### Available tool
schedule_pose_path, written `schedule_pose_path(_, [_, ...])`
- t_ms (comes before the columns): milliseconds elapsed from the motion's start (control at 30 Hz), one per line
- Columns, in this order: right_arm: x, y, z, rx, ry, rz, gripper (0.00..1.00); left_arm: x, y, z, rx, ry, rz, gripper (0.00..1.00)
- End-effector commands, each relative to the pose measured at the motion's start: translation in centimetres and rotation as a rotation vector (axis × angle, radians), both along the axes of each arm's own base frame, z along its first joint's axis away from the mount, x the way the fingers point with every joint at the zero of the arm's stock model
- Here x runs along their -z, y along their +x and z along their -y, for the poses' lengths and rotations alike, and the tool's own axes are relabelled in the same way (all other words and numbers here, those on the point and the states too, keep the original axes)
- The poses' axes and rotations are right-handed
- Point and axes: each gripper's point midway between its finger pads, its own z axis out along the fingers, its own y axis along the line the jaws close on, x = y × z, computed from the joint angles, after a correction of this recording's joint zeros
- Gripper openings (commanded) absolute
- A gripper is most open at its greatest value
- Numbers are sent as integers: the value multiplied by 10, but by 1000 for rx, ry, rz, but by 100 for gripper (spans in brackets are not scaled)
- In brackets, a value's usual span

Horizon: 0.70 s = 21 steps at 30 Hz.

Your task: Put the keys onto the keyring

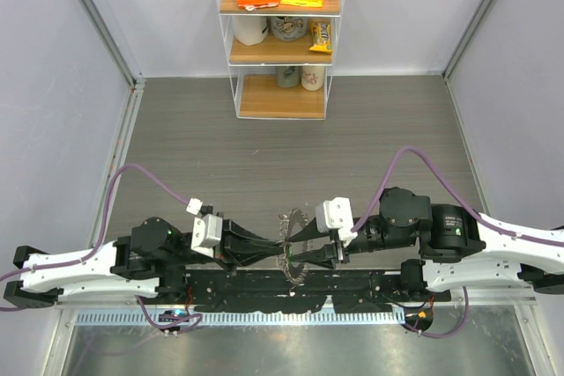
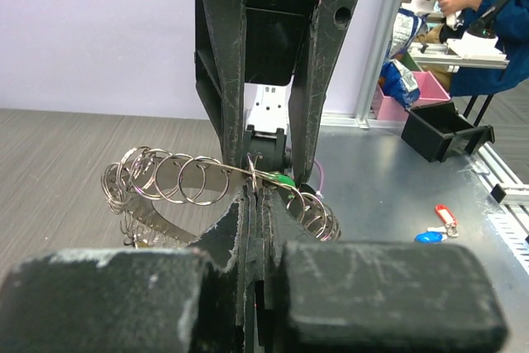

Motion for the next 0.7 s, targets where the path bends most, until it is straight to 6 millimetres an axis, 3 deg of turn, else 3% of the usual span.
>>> schedule_pose_path(0, [-30,1,-4,0,115,48,41,-43,-4,-9,17,-164,31,0])
schedule_pose_path(400, [-42,6,0,34,165,72,35,-44,-7,-10,30,-175,33,0])
schedule_pose_path(667, [-39,6,-6,30,155,78,34,-45,-7,-10,31,-182,35,0])
